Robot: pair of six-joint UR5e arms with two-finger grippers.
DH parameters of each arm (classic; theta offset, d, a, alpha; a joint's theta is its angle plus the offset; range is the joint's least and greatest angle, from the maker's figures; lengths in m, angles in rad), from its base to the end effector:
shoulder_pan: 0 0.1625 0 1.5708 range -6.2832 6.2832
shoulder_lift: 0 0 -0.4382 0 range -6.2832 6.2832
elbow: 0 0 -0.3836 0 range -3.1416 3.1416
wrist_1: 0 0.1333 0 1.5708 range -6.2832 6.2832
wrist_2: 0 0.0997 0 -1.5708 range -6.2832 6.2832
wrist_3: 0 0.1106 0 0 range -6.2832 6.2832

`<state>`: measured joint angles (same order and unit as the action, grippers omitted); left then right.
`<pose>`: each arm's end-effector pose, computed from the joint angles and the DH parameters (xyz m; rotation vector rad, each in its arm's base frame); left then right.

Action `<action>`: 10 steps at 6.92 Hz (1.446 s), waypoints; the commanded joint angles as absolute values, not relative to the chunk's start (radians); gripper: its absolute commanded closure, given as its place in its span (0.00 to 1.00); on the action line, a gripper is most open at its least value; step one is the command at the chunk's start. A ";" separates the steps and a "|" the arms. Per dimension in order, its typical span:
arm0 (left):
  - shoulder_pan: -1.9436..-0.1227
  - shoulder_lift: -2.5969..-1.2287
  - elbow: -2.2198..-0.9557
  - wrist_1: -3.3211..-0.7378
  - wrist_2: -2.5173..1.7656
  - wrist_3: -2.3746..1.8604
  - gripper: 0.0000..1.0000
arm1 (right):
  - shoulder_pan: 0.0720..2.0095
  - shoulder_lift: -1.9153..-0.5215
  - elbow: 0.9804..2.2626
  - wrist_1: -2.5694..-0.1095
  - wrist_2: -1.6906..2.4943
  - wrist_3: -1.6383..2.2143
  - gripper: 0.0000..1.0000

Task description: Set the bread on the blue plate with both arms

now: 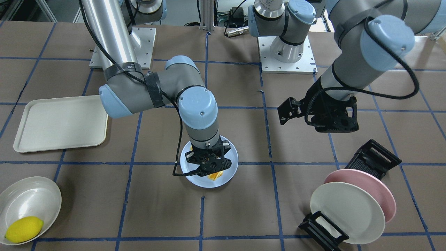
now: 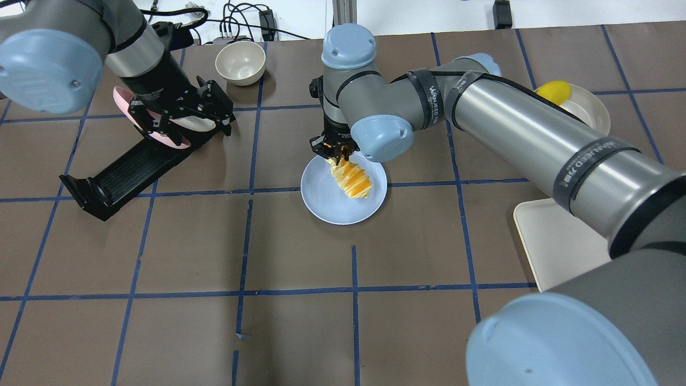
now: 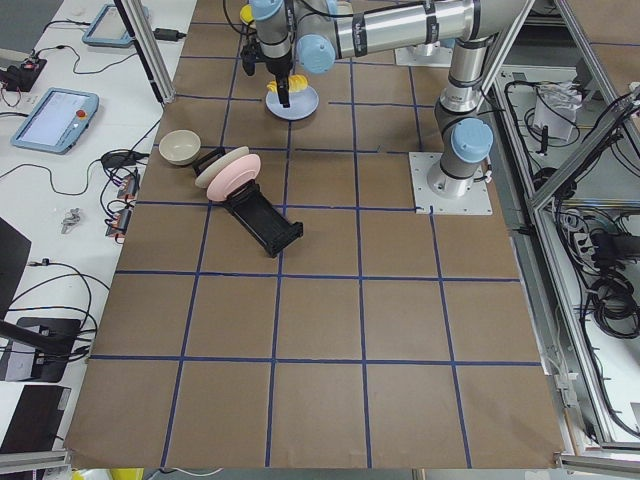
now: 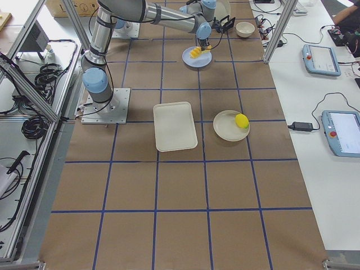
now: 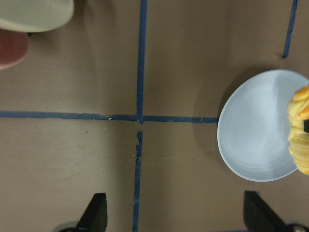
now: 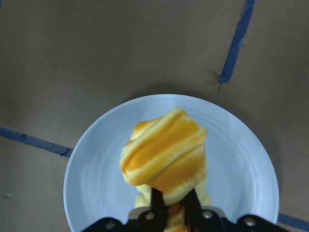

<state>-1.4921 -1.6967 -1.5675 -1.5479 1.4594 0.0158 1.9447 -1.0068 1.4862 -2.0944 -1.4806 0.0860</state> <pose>-0.1039 -0.5338 0.4310 0.1034 -3.0206 -0.1427 0.3814 -0.5798 0.2503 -0.4396 3.0116 -0.0342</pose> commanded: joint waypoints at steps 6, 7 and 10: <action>-1.497 -1.609 -1.500 -1.669 1.578 0.066 0.00 | 1.847 -1.082 1.453 -2.089 -1.529 0.065 0.00; -1.502 -1.614 -1.499 -1.661 1.580 0.066 0.00 | 1.800 -1.157 1.466 -1.997 -1.529 0.029 0.00; -1.508 -1.574 -1.522 -1.657 1.580 0.067 0.00 | 1.656 -1.420 1.485 -1.653 -1.529 -0.050 0.00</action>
<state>-1.5047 -1.5937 -1.5120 -1.6576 1.5802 0.0659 1.7189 -1.3198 1.4731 -1.7940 -1.5289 -0.0133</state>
